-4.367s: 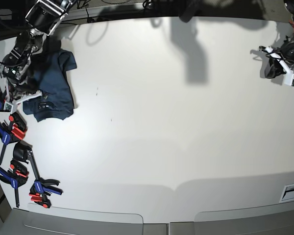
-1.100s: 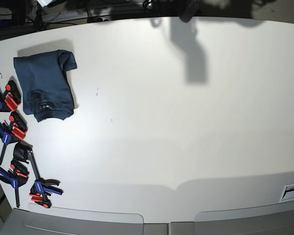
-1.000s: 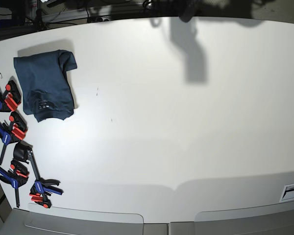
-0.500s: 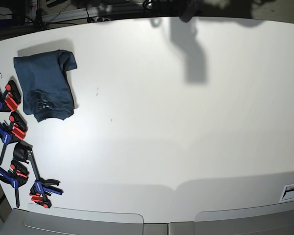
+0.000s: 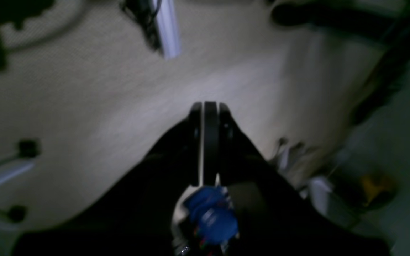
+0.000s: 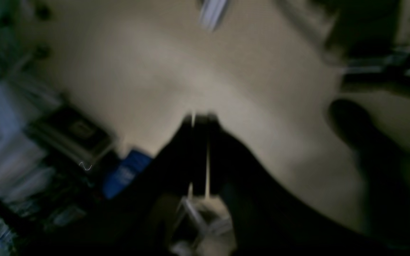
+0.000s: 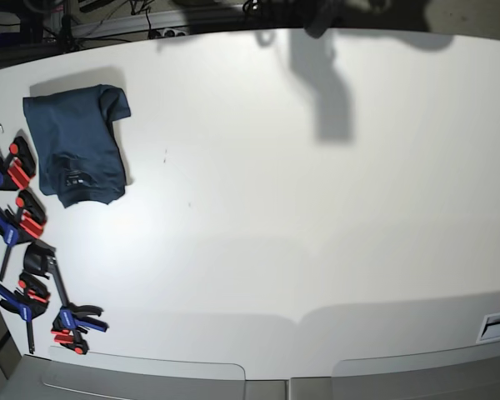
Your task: Fold the T-shirt properly
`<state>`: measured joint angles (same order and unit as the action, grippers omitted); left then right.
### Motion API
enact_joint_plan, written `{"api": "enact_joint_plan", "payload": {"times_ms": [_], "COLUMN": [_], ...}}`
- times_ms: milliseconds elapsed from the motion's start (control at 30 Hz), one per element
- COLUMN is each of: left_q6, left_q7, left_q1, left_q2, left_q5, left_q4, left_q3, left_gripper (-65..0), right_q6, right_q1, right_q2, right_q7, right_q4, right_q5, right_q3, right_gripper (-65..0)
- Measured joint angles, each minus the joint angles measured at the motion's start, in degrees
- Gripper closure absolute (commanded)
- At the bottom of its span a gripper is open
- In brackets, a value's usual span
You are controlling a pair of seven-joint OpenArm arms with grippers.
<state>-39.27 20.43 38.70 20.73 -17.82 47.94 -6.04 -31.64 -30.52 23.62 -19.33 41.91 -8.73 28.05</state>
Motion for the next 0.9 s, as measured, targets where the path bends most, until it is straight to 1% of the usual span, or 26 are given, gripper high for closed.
{"api": "enact_joint_plan", "payload": {"times_ms": [33, 67, 133, 167, 233, 267, 300, 367, 400, 433, 533, 633, 733, 800, 900], "left_q6": [1.3, 3.5, 7.9, 9.6, 15.0, 18.1, 20.8, 26.2, 28.4, 29.4, 30.3, 30.3, 30.5, 30.4, 30.4], "left_q7": [-3.1, -6.1, -10.6, -12.1, -14.1, -14.9, -15.9, -16.7, -16.4, -16.3, -16.2, -16.7, -16.4, -15.9, -15.7], "left_q1": [-2.3, -4.7, -9.1, -11.1, -14.9, -16.4, -17.7, -19.6, -20.5, -21.2, -23.1, -24.2, -24.4, -24.2, -24.0], "left_q2": [-0.7, -1.6, -3.6, -4.4, -5.9, -6.4, -6.8, -7.7, -8.2, -8.6, -9.7, -9.7, -9.4, -9.4, -9.6], "left_q5": [2.4, 4.4, 7.6, 8.6, 10.1, 10.6, 10.6, 10.7, 10.6, 10.7, 10.0, 4.6, 1.5, 1.1, -3.1], "left_q4": [-4.0, -8.0, -14.1, -16.4, -19.5, -20.6, -21.4, -22.6, -23.2, -23.5, -24.3, -24.8, -25.1, -25.2, -25.2], "left_q3": [-1.6, -3.1, -5.7, -6.7, -8.7, -9.7, -10.4, -11.4, -11.6, -11.6, -11.6, -11.6, -11.6, -11.6, -11.6], "left_gripper": [0.0, 0.0, 0.0, 0.0, 0.0, 0.0, 0.0, 0.0, 0.0, 0.0, 0.0, 0.0, 0.0, 0.0, 0.0], "right_q6": [1.2, 2.2, 6.4, 9.3, 13.9, 15.6, 17.2, 20.7, 21.5, 22.1, 22.3, 22.1, 22.1, 22.1, 22.2], "right_q1": [2.5, 5.0, 9.2, 11.0, 14.3, 15.7, 17.1, 19.5, 20.4, 21.3, 22.5, 22.4, 22.3, 22.3, 22.1], "right_q2": [-1.0, -2.2, -4.6, -5.7, -7.6, -8.4, -8.9, -9.7, -10.0, -10.4, -11.5, -12.3, -12.3, -12.3, -12.3], "right_q7": [2.5, 4.9, 8.2, 9.1, 10.1, 10.6, 10.6, 10.3, 9.3, 8.2, 7.2, 7.3, 7.2, 6.5, 6.2], "right_q4": [-3.9, -7.3, -13.1, -15.5, -19.5, -21.0, -22.2, -23.9, -24.4, -24.8, -25.3, -25.3, -25.3, -25.3, -25.3], "right_q5": [1.4, 2.8, 4.1, 3.8, 4.0, 4.1, 3.7, -1.3, -3.7, -5.4, -6.8, -10.5, -13.9, -14.2, -14.3], "right_q3": [1.6, 3.0, 4.9, 5.5, 5.7, 5.7, 5.7, 5.7, 5.2, 4.3, -0.8, -7.9, -15.2, -19.2, -23.7], "right_gripper": [0.0, 0.0, 0.0, 0.0, 0.0, 0.0, 0.0, 0.0, 0.0, 0.0, 0.0, 0.0, 0.0, 0.0, 0.0]}}
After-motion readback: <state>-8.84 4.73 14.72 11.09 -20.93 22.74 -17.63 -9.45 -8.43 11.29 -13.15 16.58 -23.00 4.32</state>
